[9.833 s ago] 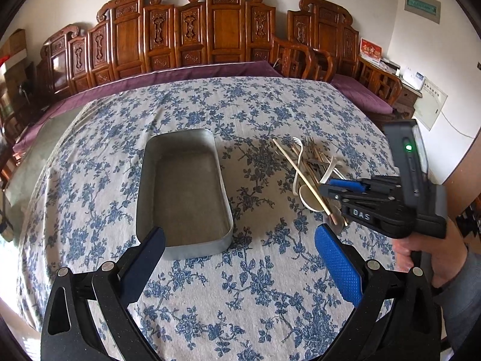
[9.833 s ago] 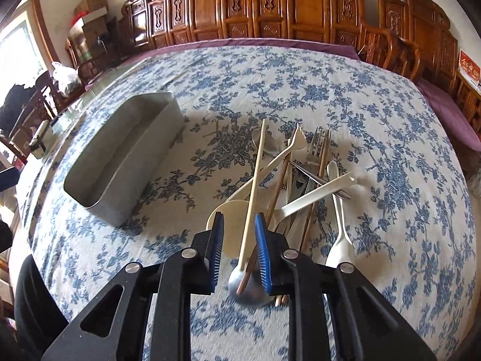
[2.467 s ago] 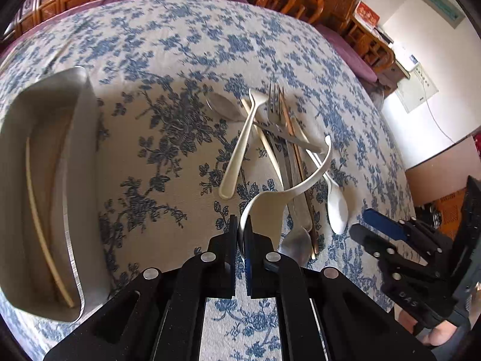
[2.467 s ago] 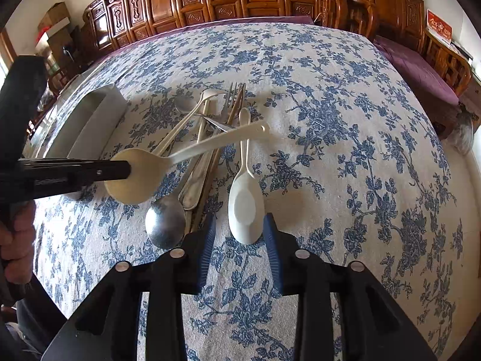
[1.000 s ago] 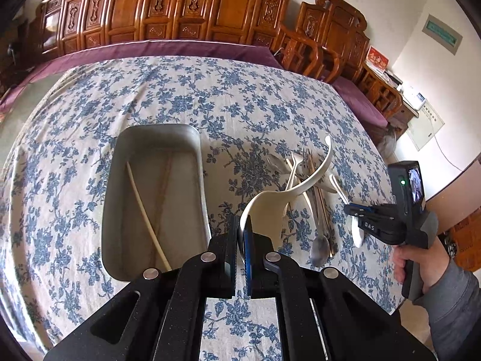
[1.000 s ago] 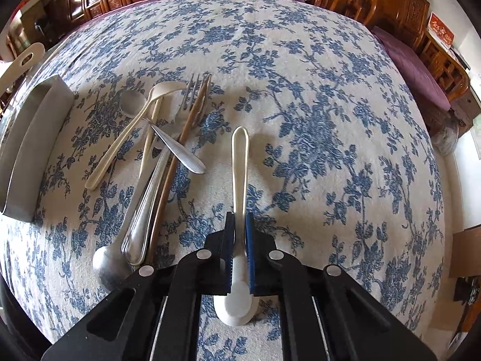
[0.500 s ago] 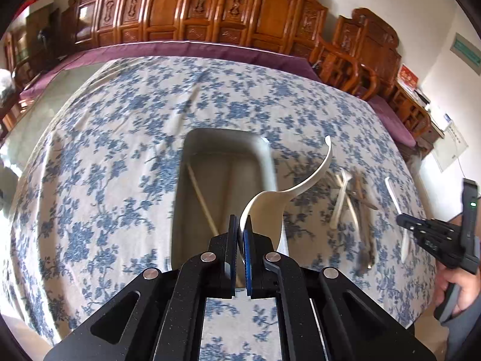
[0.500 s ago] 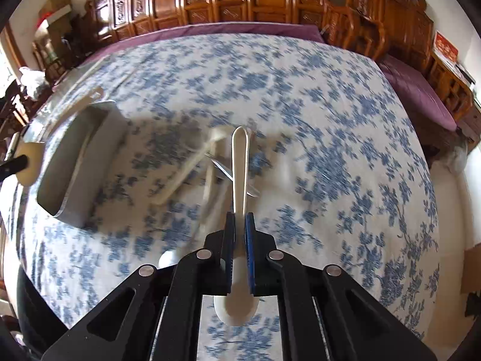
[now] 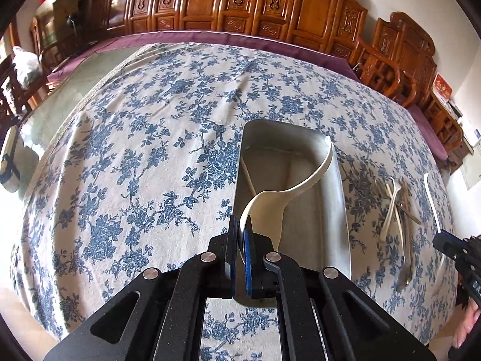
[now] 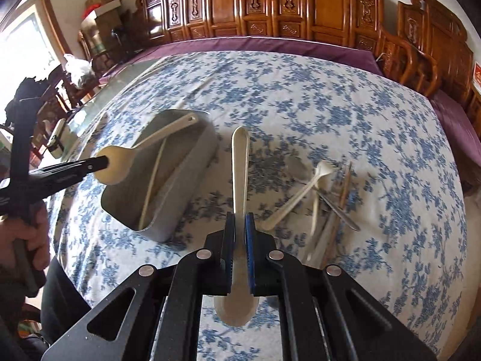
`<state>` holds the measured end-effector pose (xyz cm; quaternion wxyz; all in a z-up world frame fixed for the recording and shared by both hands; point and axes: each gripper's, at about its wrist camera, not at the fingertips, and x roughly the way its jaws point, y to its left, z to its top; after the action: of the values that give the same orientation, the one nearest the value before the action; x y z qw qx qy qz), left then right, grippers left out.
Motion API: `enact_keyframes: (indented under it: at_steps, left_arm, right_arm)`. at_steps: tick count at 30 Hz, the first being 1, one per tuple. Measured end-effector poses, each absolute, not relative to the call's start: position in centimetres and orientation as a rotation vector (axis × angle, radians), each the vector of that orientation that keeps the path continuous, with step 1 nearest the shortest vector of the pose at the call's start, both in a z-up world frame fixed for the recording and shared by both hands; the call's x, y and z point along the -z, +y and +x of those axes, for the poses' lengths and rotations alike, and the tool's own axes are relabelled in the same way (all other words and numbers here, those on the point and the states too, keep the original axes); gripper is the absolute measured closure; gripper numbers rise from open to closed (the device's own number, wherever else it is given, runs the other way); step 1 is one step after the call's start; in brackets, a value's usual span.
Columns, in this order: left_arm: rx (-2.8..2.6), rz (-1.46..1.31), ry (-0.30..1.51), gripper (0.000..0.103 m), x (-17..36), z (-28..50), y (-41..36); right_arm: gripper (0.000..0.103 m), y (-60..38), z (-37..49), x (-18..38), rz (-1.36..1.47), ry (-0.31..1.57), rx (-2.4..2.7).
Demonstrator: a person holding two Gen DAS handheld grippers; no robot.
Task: Organize utensils
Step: 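Carry the white spoon into the tray with the left gripper while the right gripper grasps another white spoon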
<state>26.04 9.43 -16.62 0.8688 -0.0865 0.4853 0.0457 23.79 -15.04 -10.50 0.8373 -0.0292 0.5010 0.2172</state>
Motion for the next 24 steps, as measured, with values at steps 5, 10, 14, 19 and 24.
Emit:
enact_keyframes:
  at_steps: [5, 10, 14, 19, 24]
  left_arm:
    - [-0.135, -0.159, 1.026, 0.100, 17.5, 26.9, 9.2]
    - [-0.139, -0.144, 1.044, 0.100, 18.2, 27.5, 8.8]
    - [-0.120, -0.138, 1.062, 0.100, 18.7, 27.7, 8.2]
    - [-0.096, -0.135, 1.077, 0.099, 18.9, 27.6, 7.6]
    - [-0.073, -0.142, 1.090, 0.099, 19.1, 27.2, 7.4]
  right_arm:
    - [0.095, -13.2, 23.8, 10.1, -0.068, 1.055, -0.496]
    - [0.095, -12.1, 23.9, 9.9, -0.073, 1.052, -0.521]
    - [0.095, -11.4, 24.1, 9.8, -0.077, 1.051, -0.535]
    - [0.094, -10.7, 24.4, 9.9, -0.083, 1.052, -0.545]
    - [0.094, -10.2, 24.6, 10.2, -0.089, 1.057, -0.548]
